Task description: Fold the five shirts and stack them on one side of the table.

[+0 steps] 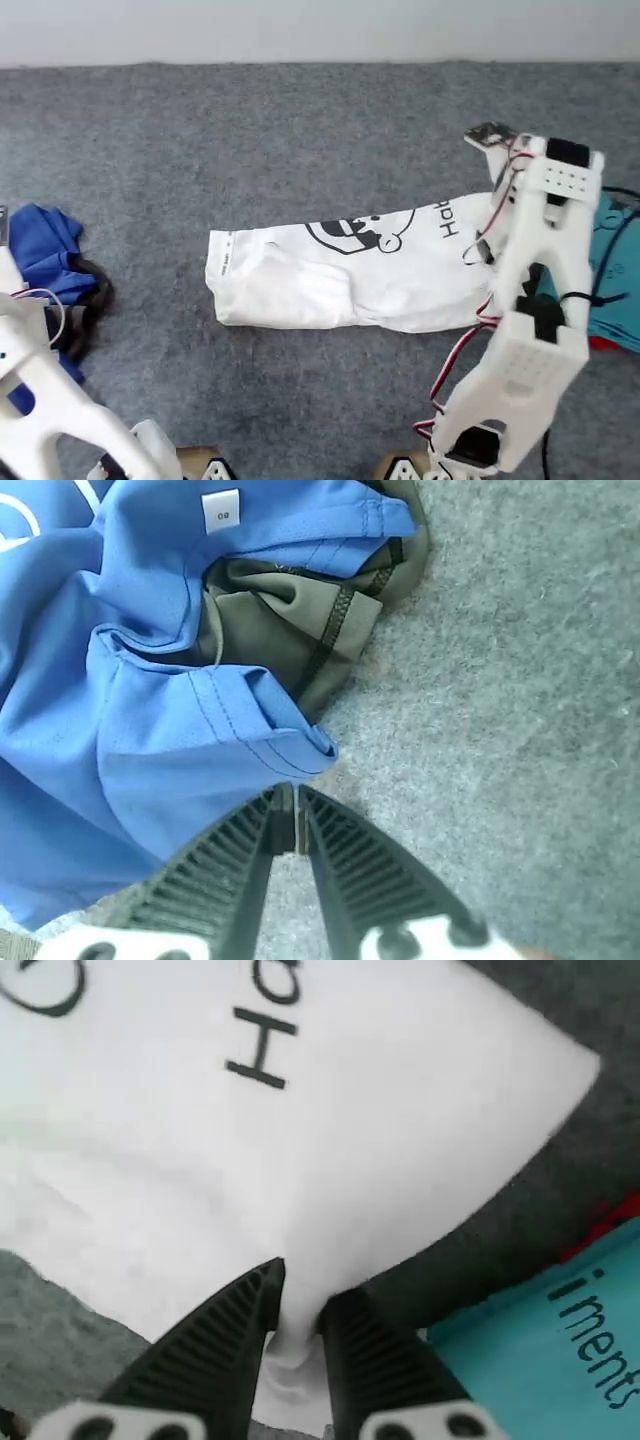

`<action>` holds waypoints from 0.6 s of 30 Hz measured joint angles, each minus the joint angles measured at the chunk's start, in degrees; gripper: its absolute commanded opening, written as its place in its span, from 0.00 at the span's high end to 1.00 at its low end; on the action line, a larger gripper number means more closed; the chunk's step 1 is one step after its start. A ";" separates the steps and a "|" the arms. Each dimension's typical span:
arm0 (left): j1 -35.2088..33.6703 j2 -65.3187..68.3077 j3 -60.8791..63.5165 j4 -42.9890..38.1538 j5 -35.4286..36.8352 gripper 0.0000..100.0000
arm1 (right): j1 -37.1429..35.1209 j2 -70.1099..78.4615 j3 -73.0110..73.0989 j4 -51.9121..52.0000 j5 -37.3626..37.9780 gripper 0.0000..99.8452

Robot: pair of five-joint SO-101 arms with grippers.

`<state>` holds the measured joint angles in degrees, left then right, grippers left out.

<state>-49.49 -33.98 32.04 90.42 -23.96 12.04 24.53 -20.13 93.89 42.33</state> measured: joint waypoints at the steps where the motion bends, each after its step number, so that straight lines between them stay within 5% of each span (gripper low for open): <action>1: 0.00 0.00 0.00 0.00 0.00 0.98 | -1.85 -1.23 0.00 1.41 0.18 0.99; 18: 0.00 0.00 0.00 -1.58 0.00 0.98 | -43.52 -10.99 0.00 4.31 -14.42 0.99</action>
<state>-49.49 -33.98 32.04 88.84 -23.96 -31.47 13.54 -20.13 98.20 27.91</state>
